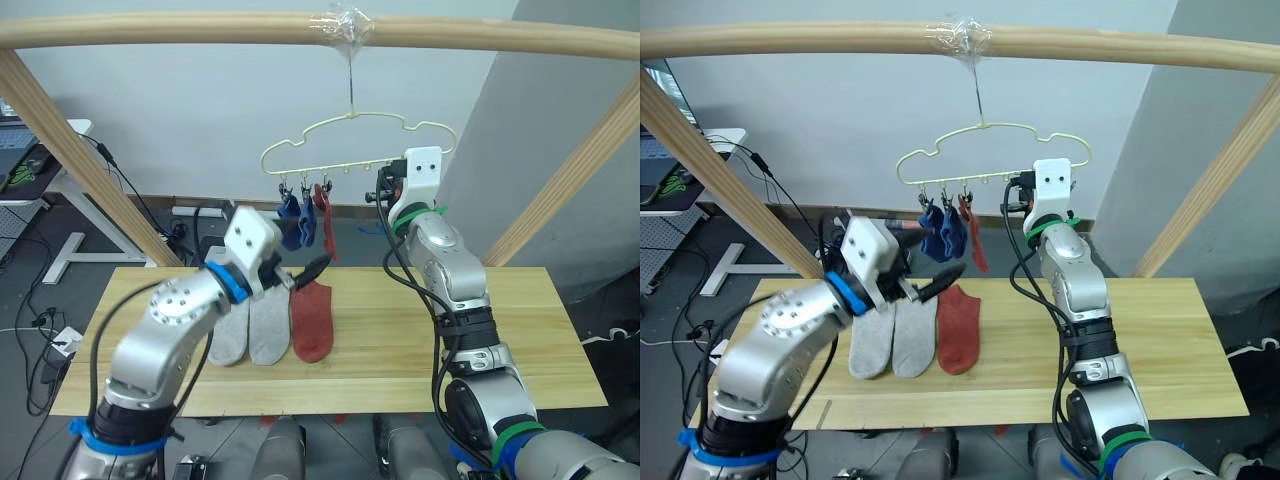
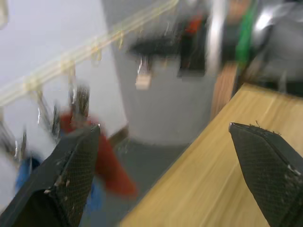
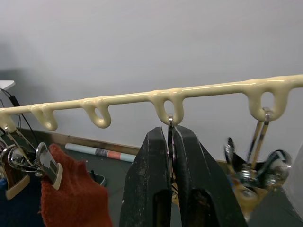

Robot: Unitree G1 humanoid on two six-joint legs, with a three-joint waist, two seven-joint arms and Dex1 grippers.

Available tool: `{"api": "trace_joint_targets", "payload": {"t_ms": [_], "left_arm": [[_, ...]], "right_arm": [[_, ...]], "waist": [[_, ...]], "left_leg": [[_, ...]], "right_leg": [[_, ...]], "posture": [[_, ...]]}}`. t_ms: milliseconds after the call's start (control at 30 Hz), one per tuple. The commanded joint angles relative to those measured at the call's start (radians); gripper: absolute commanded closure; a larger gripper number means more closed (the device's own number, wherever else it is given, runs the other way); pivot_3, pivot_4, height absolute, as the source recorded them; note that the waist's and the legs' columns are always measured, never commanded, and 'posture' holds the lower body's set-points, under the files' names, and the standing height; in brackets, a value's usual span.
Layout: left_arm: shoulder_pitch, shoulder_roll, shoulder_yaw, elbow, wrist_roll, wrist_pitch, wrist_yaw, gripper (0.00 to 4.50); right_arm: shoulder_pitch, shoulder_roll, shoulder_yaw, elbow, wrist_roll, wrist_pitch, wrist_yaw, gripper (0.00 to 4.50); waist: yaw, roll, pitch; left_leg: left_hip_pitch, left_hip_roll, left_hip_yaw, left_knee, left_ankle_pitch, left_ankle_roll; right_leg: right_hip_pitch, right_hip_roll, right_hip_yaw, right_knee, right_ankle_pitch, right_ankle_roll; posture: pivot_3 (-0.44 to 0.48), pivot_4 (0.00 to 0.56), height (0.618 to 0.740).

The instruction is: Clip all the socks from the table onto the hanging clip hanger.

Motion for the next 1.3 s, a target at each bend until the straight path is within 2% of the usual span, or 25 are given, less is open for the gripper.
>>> {"api": "trace_joint_targets", "payload": {"t_ms": [33, 100, 200, 333, 600, 700, 900, 1000, 1300], "left_arm": [[0.053, -0.100, -0.066, 0.179, 0.101, -0.065, 0.088, 0.00], [0.051, -0.149, -0.089, 0.262, 0.130, -0.071, 0.102, 0.00], [0.041, -0.171, -0.104, 0.314, 0.168, -0.095, 0.096, 0.00], [-0.055, -0.284, -0.110, 0.534, 0.219, -0.149, 0.167, 0.00], [-0.162, -0.330, -0.126, 0.820, 0.317, -0.187, 0.187, 0.00], [-0.163, -0.323, -0.124, 0.843, 0.350, -0.201, 0.210, 0.00], [-0.143, -0.327, -0.127, 0.818, 0.353, -0.163, 0.179, 0.00], [-0.120, -0.341, -0.122, 0.801, 0.331, -0.149, 0.155, 0.63], [-0.028, -0.364, -0.168, 0.691, 0.340, -0.155, 0.101, 3.28]], "right_arm": [[0.018, -0.009, 0.010, -0.084, 0.010, 0.026, 0.015, 4.49], [0.026, -0.009, 0.011, -0.099, 0.011, 0.040, 0.014, 4.49], [0.033, -0.009, 0.014, -0.112, 0.009, 0.051, 0.013, 4.49], [0.056, -0.010, 0.014, -0.154, 0.005, 0.078, 0.001, 4.49], [0.069, -0.017, 0.015, -0.192, -0.002, 0.111, -0.005, 4.49], [0.074, -0.020, 0.016, -0.208, -0.002, 0.122, -0.008, 4.49], [0.087, -0.025, 0.014, -0.229, -0.001, 0.138, -0.016, 4.49], [0.096, -0.028, 0.012, -0.241, 0.002, 0.150, -0.015, 4.50], [0.108, -0.041, 0.006, -0.258, 0.010, 0.170, -0.004, 4.50]], "waist": [[0.001, 0.000, 0.000], [0.001, 0.000, 0.000], [-0.002, 0.000, 0.000], [-0.001, 0.002, -0.001], [-0.008, 0.002, -0.001], [-0.009, 0.002, -0.001], [-0.010, 0.003, -0.003], [-0.011, 0.005, -0.005], [-0.008, 0.012, -0.020]], "left_leg": [[0.000, 0.000, 0.000, 0.000, 0.000, 0.000], [-0.001, 0.000, -0.001, 0.001, 0.000, 0.000], [-0.001, 0.000, -0.001, 0.002, 0.000, 0.000], [0.000, 0.000, -0.001, 0.002, 0.001, 0.001], [0.000, 0.000, -0.001, 0.002, 0.001, 0.001], [0.000, 0.000, -0.001, 0.002, 0.001, 0.001], [0.001, 0.000, -0.001, 0.002, 0.001, 0.001], [0.002, 0.000, -0.001, 0.002, 0.001, 0.001], [0.002, -0.001, -0.001, 0.002, 0.001, 0.001]], "right_leg": [[0.000, 0.000, 0.000, 0.000, 0.000, 0.000], [0.000, 0.000, -0.001, 0.000, 0.000, 0.001], [0.000, 0.000, -0.001, 0.001, -0.001, 0.001], [0.000, 0.000, -0.001, 0.001, -0.001, 0.002], [0.000, 0.000, -0.001, 0.001, 0.001, 0.002], [0.001, 0.000, -0.001, 0.001, 0.001, 0.002], [0.002, 0.000, -0.001, 0.001, 0.001, 0.003], [0.002, 0.000, -0.001, 0.001, 0.001, 0.003], [0.003, 0.000, -0.001, 0.000, 0.000, 0.004]], "posture": [[0.087, 0.204, 0.740], [0.087, 0.204, 0.740], [0.072, 0.205, 0.740], [0.056, 0.203, 0.740], [0.024, 0.191, 0.740], [0.017, 0.187, 0.740], [0.014, 0.181, 0.740], [0.016, 0.172, 0.740], [0.027, 0.146, 0.740]]}}
